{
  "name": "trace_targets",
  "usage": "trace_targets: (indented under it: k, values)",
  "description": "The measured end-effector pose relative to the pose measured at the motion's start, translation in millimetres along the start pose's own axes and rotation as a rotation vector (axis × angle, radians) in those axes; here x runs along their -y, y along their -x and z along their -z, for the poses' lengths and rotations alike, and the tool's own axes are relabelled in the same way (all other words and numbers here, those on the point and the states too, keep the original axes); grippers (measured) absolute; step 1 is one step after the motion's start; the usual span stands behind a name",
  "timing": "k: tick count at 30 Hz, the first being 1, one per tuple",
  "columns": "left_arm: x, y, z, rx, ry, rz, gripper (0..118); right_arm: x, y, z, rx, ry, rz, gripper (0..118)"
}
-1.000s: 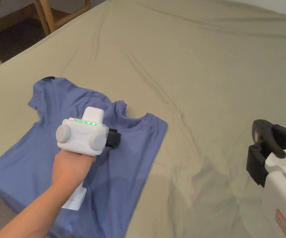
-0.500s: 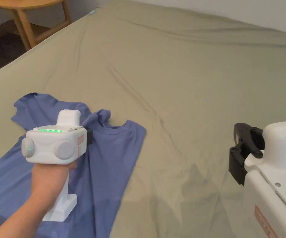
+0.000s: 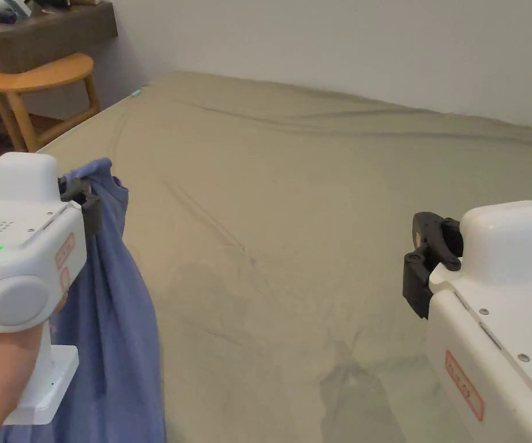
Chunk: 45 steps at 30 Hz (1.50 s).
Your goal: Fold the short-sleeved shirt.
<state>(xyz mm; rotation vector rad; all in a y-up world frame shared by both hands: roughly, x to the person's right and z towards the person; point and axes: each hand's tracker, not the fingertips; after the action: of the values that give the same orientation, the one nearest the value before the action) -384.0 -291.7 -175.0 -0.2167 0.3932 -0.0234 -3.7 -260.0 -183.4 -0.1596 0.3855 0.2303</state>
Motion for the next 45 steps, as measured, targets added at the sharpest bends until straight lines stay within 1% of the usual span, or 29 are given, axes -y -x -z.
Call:
trace_targets:
  k: [2,8,12,18,21,23,25,31,35,37,39,42,45]
  values:
    - [-23.5,-2.6,-24.5,0.017,-0.073,0.007,11,-5.3,-6.7,-11.0,0.015,-0.023,0.007,1]
    - [-107.3,-16.3,-95.4,-0.005,-0.315,0.095,11,-19.1,-29.6,-41.4,0.068,-0.085,0.026,1]
    - [-167.2,-28.7,-129.0,0.017,-0.466,0.135,10,-22.0,-45.3,-57.8,0.104,-0.113,0.063,1]
    - [-230.8,-64.7,-129.2,0.059,-0.558,0.184,10,-21.5,-69.1,-80.1,0.154,-0.120,0.063,1]
    - [-248.6,-91.8,-125.3,0.112,-0.604,0.192,11,-19.1,-86.7,-95.9,0.206,-0.117,0.022,1]
    - [-254.8,-115.2,-120.2,0.165,-0.608,0.222,10,-16.8,-99.8,-104.7,0.248,-0.111,0.020,1]
    - [-256.3,-141.9,-109.2,0.252,-0.595,0.225,11,-12.5,-115.5,-113.2,0.280,-0.100,0.036,1]
    - [-222.5,-237.7,-48.0,0.478,-0.395,0.216,10,6.6,-150.3,-125.7,0.389,-0.031,0.043,1]
    - [-168.7,-319.4,-8.3,0.597,-0.288,0.316,10,20.4,-168.3,-128.2,0.440,0.019,0.027,1]
    - [-133.1,-364.5,8.1,0.668,-0.212,0.358,10,27.9,-176.5,-126.5,0.465,0.039,0.023,1]
    - [-95.4,-408.3,18.3,0.730,-0.121,0.413,10,35.6,-184.3,-122.4,0.483,0.056,0.040,1]
    - [-28.1,-470.7,41.4,0.776,0.023,0.522,10,51.0,-195.8,-113.6,0.496,0.094,0.073,1]
    - [46.6,-515.9,63.2,0.835,0.214,0.601,10,70.1,-205.0,-100.7,0.508,0.150,0.076,1]
